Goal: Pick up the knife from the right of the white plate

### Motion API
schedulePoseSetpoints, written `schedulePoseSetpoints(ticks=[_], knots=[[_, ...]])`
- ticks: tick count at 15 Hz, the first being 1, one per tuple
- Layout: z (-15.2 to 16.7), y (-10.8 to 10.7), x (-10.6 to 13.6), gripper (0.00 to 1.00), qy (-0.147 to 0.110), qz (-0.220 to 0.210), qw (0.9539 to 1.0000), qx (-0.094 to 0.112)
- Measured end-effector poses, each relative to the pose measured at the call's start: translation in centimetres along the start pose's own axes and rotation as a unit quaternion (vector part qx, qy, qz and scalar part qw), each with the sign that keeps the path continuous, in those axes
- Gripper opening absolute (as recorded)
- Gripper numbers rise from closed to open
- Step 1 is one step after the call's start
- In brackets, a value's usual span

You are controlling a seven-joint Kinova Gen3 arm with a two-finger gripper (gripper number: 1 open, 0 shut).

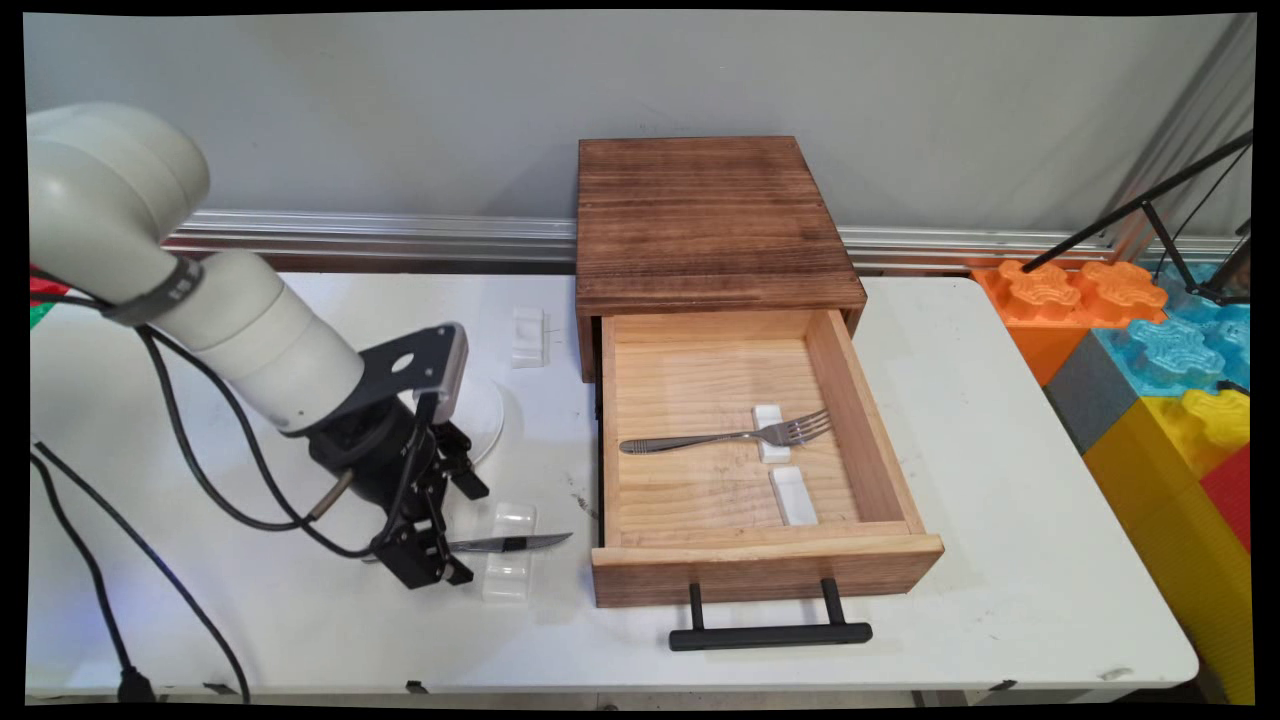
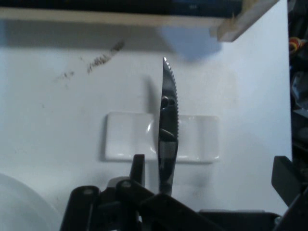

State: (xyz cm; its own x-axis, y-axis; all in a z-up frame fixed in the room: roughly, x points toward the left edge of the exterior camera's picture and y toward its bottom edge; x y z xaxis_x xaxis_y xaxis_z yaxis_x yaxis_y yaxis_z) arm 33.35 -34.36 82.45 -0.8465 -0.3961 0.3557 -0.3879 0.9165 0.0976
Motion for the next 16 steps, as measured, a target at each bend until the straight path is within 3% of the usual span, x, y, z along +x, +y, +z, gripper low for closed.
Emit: schedulePoseSetpoints(ticks=[9,16], knots=[[3.1,-0.4,-1.6,1.00,-0.024,0.012,0.9994,0.020],[4.4,-0.9,-2.2,1.00,-0.029,0.019,0.9990,0.029]])
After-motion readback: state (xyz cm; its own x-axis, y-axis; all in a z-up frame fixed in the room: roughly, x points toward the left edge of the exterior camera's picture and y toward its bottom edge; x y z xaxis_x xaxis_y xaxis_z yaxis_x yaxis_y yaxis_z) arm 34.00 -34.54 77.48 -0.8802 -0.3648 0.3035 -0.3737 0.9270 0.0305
